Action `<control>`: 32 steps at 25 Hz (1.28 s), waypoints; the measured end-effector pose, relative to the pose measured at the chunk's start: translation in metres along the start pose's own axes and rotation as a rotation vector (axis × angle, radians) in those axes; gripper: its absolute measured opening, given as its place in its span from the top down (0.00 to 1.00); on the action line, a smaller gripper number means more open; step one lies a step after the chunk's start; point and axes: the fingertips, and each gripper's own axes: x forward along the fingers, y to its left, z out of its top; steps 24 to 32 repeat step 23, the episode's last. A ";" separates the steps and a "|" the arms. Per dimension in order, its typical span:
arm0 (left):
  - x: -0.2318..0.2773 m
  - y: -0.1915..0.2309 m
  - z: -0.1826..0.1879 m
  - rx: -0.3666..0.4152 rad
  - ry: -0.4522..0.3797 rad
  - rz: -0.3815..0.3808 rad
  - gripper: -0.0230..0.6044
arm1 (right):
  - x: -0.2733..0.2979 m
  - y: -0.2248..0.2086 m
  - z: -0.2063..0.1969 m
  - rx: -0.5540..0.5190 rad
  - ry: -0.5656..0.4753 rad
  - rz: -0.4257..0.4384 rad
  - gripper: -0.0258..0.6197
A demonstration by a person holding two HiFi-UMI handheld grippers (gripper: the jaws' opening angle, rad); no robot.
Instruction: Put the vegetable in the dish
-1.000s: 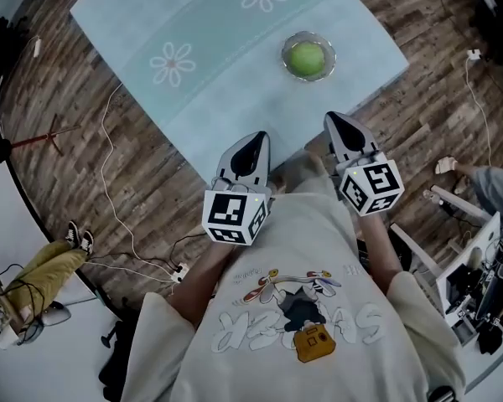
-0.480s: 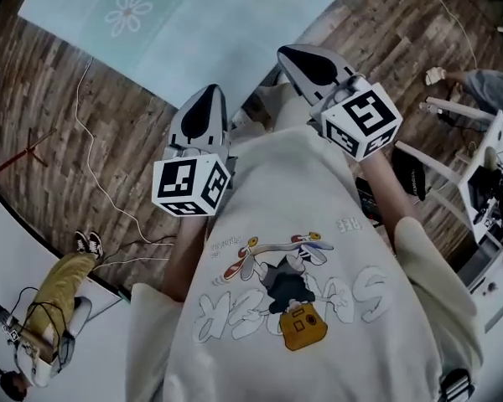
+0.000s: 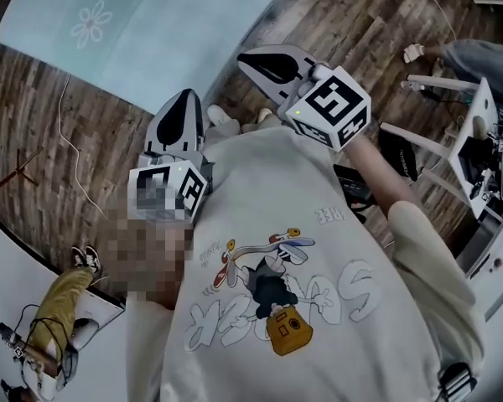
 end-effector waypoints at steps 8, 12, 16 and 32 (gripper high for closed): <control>0.005 -0.052 -0.011 0.076 0.013 0.003 0.95 | -0.039 0.013 -0.023 0.030 -0.032 0.005 0.93; 0.001 -0.055 -0.011 0.068 0.005 0.030 0.95 | -0.049 0.012 -0.025 0.063 -0.048 0.008 0.93; 0.001 -0.069 -0.020 0.084 0.014 0.038 0.95 | -0.064 0.013 -0.030 0.052 -0.047 0.023 0.93; 0.004 -0.080 -0.037 0.104 0.060 0.050 0.95 | -0.081 0.019 -0.050 0.127 -0.058 -0.026 0.93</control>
